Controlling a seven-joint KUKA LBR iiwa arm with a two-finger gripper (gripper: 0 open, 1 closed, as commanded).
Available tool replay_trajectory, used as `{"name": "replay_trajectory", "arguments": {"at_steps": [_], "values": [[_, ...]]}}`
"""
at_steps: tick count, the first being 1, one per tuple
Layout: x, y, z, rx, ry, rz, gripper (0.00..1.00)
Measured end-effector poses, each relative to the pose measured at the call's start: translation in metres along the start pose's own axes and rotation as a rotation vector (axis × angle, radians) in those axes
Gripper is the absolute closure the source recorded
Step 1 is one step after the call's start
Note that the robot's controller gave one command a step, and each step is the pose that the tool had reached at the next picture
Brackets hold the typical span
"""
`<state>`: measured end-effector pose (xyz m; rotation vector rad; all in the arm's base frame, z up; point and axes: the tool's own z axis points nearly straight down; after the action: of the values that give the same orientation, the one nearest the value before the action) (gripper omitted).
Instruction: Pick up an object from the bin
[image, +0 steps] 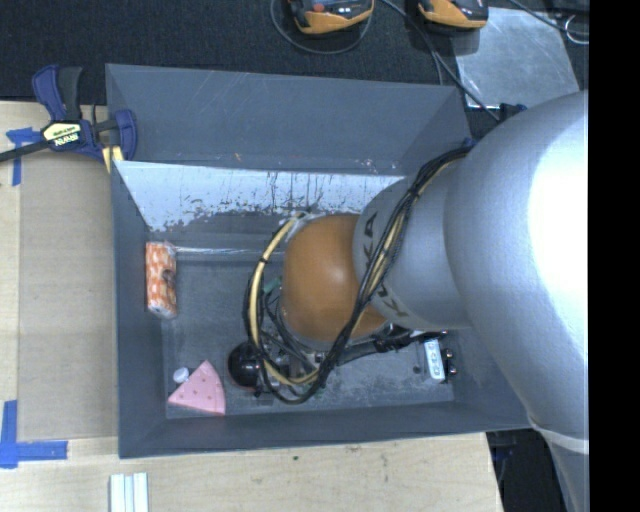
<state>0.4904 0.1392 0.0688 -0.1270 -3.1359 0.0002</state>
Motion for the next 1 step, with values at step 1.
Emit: {"name": "replay_trajectory", "arguments": {"at_steps": [1], "values": [[0.0002, -0.0002, -0.0016, 0.000, 0.000, 0.000, 1.00]]}}
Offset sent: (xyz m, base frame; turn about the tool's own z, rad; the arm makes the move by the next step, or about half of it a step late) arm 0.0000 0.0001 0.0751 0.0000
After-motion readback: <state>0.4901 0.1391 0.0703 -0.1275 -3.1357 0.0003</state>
